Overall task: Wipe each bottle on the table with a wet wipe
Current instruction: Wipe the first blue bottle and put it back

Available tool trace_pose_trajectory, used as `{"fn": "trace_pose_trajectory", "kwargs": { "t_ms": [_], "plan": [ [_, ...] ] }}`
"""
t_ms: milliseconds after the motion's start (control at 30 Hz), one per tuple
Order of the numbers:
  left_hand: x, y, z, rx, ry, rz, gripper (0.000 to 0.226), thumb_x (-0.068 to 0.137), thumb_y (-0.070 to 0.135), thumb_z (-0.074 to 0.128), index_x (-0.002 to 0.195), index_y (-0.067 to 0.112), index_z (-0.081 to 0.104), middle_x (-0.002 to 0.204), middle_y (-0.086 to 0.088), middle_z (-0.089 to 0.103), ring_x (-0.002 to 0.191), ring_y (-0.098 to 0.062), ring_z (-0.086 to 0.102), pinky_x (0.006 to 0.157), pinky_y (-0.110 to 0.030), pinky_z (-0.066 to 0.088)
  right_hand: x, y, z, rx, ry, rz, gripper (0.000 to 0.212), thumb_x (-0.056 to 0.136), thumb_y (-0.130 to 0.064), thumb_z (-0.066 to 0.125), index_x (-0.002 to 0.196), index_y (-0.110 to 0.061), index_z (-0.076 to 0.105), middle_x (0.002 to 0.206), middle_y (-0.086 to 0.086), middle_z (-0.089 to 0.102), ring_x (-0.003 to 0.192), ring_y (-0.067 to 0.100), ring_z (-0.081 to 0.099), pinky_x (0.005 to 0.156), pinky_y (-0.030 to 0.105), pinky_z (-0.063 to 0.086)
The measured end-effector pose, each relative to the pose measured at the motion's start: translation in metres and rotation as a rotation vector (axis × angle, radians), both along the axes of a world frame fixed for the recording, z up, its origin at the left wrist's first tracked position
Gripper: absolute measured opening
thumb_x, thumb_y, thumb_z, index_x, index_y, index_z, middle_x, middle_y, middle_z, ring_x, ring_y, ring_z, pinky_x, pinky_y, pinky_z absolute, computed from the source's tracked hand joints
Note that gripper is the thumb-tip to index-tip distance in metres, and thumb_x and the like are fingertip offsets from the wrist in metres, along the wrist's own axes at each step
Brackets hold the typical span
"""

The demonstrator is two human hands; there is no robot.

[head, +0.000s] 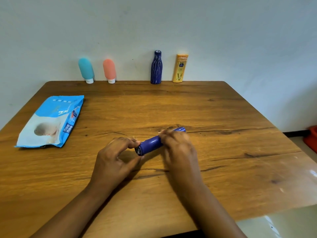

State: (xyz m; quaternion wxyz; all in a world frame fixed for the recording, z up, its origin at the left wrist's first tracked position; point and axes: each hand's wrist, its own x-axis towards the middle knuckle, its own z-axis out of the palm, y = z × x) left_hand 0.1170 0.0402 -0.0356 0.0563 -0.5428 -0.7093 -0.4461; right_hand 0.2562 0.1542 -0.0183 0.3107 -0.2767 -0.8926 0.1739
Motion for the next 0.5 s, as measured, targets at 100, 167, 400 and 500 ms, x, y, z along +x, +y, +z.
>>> {"fn": "trace_pose_trajectory", "kwargs": {
  "t_ms": [100, 167, 400, 500],
  "plan": [
    [0.0, 0.001, -0.001, -0.009, 0.014, -0.006, 0.03, 0.069, 0.04, 0.064, 0.092, 0.02, 0.064, 0.098, 0.017, 0.06, 0.101, 0.014, 0.051, 0.084, -0.007, 0.041, 0.002, 0.027, 0.005, -0.104, 0.034, -0.1, 0.03, 0.091, -0.009, 0.054, 0.12, -0.013, 0.061, 0.119, 0.002, 0.059, 0.111, 0.01, 0.049, 0.098, 0.024, 0.042],
    [-0.001, 0.002, -0.001, -0.009, 0.01, 0.006, 0.031, 0.069, 0.041, 0.065, 0.09, 0.019, 0.065, 0.097, 0.017, 0.06, 0.1, 0.013, 0.052, 0.083, -0.007, 0.041, -0.003, 0.023, 0.009, -0.051, 0.008, -0.051, 0.029, 0.091, -0.009, 0.054, 0.118, -0.013, 0.062, 0.117, 0.002, 0.06, 0.109, 0.011, 0.049, 0.095, 0.021, 0.039],
    [0.0, 0.001, 0.001, -0.046, 0.078, 0.031, 0.032, 0.07, 0.04, 0.062, 0.09, 0.016, 0.066, 0.097, 0.014, 0.059, 0.093, 0.002, 0.053, 0.083, -0.005, 0.038, -0.003, 0.009, 0.002, 0.042, -0.003, 0.076, 0.029, 0.085, -0.005, 0.062, 0.113, -0.012, 0.065, 0.113, 0.002, 0.063, 0.106, 0.014, 0.053, 0.091, 0.027, 0.047],
    [0.001, 0.002, 0.001, -0.027, 0.079, 0.028, 0.03, 0.069, 0.037, 0.064, 0.09, 0.016, 0.065, 0.098, 0.013, 0.061, 0.095, 0.0, 0.054, 0.083, -0.009, 0.04, 0.007, 0.052, 0.001, -0.198, 0.074, -0.06, 0.024, 0.092, -0.01, 0.052, 0.112, -0.02, 0.062, 0.11, -0.006, 0.061, 0.103, 0.005, 0.052, 0.094, 0.028, 0.047]
  ]
}}
